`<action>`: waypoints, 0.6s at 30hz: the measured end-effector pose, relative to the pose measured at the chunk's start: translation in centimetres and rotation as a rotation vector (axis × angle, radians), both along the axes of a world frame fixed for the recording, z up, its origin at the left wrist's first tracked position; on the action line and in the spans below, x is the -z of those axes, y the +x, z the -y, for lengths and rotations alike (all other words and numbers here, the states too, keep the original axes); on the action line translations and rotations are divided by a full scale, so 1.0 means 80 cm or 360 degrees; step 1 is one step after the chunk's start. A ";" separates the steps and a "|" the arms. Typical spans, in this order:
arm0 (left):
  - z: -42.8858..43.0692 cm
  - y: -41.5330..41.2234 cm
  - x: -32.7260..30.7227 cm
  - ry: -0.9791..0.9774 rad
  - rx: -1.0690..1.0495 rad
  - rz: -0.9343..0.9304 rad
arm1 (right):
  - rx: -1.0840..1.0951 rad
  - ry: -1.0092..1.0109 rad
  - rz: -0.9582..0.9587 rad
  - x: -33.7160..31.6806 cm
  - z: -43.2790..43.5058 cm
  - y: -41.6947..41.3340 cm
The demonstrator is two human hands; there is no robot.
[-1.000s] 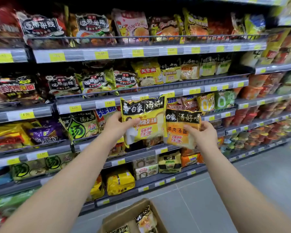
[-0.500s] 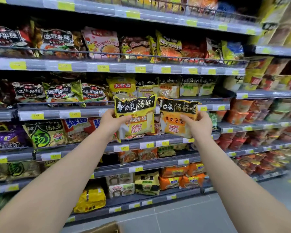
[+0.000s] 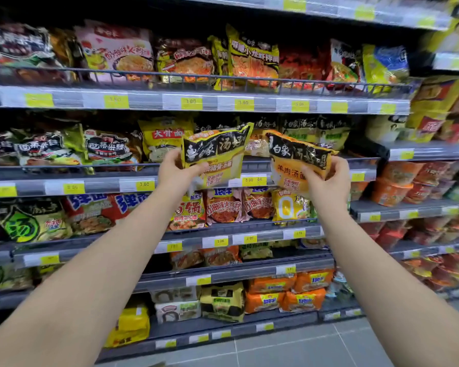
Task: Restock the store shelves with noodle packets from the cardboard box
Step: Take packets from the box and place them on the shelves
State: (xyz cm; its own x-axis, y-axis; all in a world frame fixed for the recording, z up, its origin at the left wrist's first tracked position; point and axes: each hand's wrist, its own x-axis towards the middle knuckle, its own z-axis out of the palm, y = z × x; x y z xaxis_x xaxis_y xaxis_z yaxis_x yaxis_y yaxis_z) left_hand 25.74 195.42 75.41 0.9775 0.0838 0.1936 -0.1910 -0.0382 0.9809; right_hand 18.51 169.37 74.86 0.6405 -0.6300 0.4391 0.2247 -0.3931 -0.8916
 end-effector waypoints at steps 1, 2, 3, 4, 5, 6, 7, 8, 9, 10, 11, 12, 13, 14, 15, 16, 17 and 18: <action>0.011 0.016 -0.001 0.0048 -0.0042 0.0032 | 0.0007 -0.0055 0.0047 -0.002 0.007 0.012; 0.022 0.032 -0.003 0.0081 -0.0071 0.0062 | 0.0015 -0.0115 0.0083 -0.005 0.015 0.026; 0.032 0.048 -0.003 0.0111 -0.0071 0.0072 | 0.0016 -0.0175 0.0106 -0.007 0.023 0.041; 0.042 0.063 -0.003 0.0142 -0.0072 0.0098 | 0.0003 -0.0222 0.0109 -0.008 0.030 0.057; 0.049 0.080 -0.003 0.0166 -0.0083 0.0102 | -0.0013 -0.0239 0.0105 -0.011 0.036 0.072; 0.057 0.096 -0.005 0.0156 -0.0059 0.0114 | -0.0026 -0.0251 0.0104 -0.013 0.041 0.086; 0.063 0.111 -0.007 0.0142 -0.0027 0.0104 | -0.0035 -0.0263 0.0096 -0.014 0.045 0.100; 0.068 0.124 -0.010 0.0158 -0.0015 0.0120 | -0.0042 -0.0281 0.0089 -0.014 0.050 0.113; 0.073 0.139 -0.012 0.0188 -0.0012 0.0138 | -0.0041 -0.0298 0.0080 -0.015 0.053 0.124; 0.076 0.152 -0.015 0.0211 -0.0011 0.0167 | -0.0043 -0.0311 0.0082 -0.014 0.057 0.135; 0.078 0.167 -0.016 0.0229 -0.0009 0.0194 | -0.0055 -0.0323 0.0090 -0.013 0.060 0.145; 0.079 0.179 -0.017 0.0243 -0.0004 0.0201 | -0.0073 -0.0327 0.0097 -0.011 0.064 0.157; 0.078 0.189 -0.017 0.0252 -0.0002 0.0184 | -0.0090 -0.0328 0.0102 -0.009 0.067 0.165; 0.077 0.199 -0.014 0.0271 0.0001 0.0141 | -0.0101 -0.0319 0.0107 -0.006 0.071 0.175; 0.076 0.206 -0.012 0.0277 0.0012 0.0100 | -0.0109 -0.0301 0.0102 -0.005 0.074 0.183; 0.076 0.212 -0.010 0.0278 0.0020 0.0059 | -0.0116 -0.0277 0.0101 -0.002 0.079 0.193; 0.074 0.219 -0.005 0.0295 -0.0001 0.0012 | -0.0129 -0.0253 0.0100 0.000 0.083 0.202; 0.073 0.224 -0.001 0.0300 -0.0048 -0.0038 | -0.0144 -0.0238 0.0100 0.002 0.087 0.212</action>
State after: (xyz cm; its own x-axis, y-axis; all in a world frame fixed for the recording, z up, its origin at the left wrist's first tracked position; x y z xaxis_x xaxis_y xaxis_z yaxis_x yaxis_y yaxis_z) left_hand 43.67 189.58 75.46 0.9796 0.0773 0.1855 -0.1639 -0.2271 0.9600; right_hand 35.44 162.42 74.71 0.6599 -0.4958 0.5645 0.3183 -0.4962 -0.8078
